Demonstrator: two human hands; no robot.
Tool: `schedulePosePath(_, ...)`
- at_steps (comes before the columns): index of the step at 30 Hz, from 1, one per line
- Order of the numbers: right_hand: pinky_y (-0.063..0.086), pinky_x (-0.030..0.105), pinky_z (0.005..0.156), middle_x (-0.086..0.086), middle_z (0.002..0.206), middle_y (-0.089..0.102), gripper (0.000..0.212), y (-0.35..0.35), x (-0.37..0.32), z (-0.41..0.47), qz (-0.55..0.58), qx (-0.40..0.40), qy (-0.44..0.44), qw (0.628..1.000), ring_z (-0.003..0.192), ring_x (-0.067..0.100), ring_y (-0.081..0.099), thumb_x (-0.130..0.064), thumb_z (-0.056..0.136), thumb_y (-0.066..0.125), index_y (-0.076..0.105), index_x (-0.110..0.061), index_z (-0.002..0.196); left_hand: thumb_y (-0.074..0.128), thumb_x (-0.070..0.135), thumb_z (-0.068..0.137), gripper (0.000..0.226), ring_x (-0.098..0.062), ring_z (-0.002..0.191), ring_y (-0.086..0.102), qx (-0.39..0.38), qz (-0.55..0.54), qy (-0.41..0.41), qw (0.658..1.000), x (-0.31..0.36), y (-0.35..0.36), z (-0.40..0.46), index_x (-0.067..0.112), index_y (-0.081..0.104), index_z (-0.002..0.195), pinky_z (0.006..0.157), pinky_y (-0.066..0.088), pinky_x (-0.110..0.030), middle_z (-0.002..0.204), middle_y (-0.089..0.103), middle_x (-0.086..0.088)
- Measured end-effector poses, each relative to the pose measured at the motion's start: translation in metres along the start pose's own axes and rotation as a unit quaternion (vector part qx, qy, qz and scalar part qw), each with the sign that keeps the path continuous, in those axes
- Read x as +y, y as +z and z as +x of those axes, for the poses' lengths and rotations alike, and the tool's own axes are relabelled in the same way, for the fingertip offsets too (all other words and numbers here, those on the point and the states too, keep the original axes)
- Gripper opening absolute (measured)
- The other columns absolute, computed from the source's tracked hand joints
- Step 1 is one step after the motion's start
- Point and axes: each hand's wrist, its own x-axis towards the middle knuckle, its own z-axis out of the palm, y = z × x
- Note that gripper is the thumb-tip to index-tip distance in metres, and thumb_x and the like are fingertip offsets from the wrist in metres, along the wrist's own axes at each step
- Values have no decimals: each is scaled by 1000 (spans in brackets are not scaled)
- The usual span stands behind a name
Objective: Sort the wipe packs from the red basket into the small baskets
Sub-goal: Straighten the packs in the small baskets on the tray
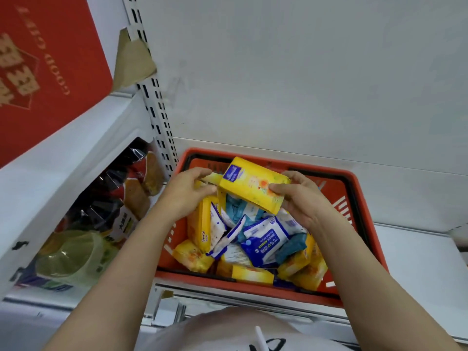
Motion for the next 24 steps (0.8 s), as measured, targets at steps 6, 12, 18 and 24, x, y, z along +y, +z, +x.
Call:
schedulePosePath(6, 62, 41, 65, 21, 107, 67, 28, -15, -2, -7, -1, 12, 25, 1000, 89, 33, 71, 8, 83, 68, 56, -7, 104, 72, 34, 88, 55, -20, 137, 41, -211, 176, -4, 962, 6, -7, 10, 34, 52, 139, 111, 38, -38, 152, 42, 3)
schedulePosePath(12, 61, 40, 71, 22, 112, 70, 37, -14, 4, -23, 16, -40, 60, 997, 95, 30, 71, 13, 85, 56, 60, 1, 120, 77, 24, 83, 61, -26, 134, 42, -248, 244, -15, 937, 9, -6, 13, 42, 52, 136, 107, 42, -39, 150, 42, -1)
schedulePosePath(18, 59, 34, 62, 16, 97, 73, 27, -12, 5, -38, 47, -46, 80, 995, 85, 26, 74, 10, 85, 54, 59, 3, 111, 79, 31, 81, 75, -33, 140, 24, -246, 357, 10, 901, 17, 9, 10, 44, 42, 144, 116, 29, -45, 150, 30, -6)
schedulePosePath(24, 60, 38, 62, 21, 108, 69, 32, -9, 12, -46, 52, -51, 77, 994, 90, 31, 71, 12, 83, 50, 56, 1, 112, 77, 5, 78, 63, -26, 143, 29, -237, 327, 52, 913, 7, -4, 7, 36, 58, 130, 114, 32, -41, 157, 28, 0)
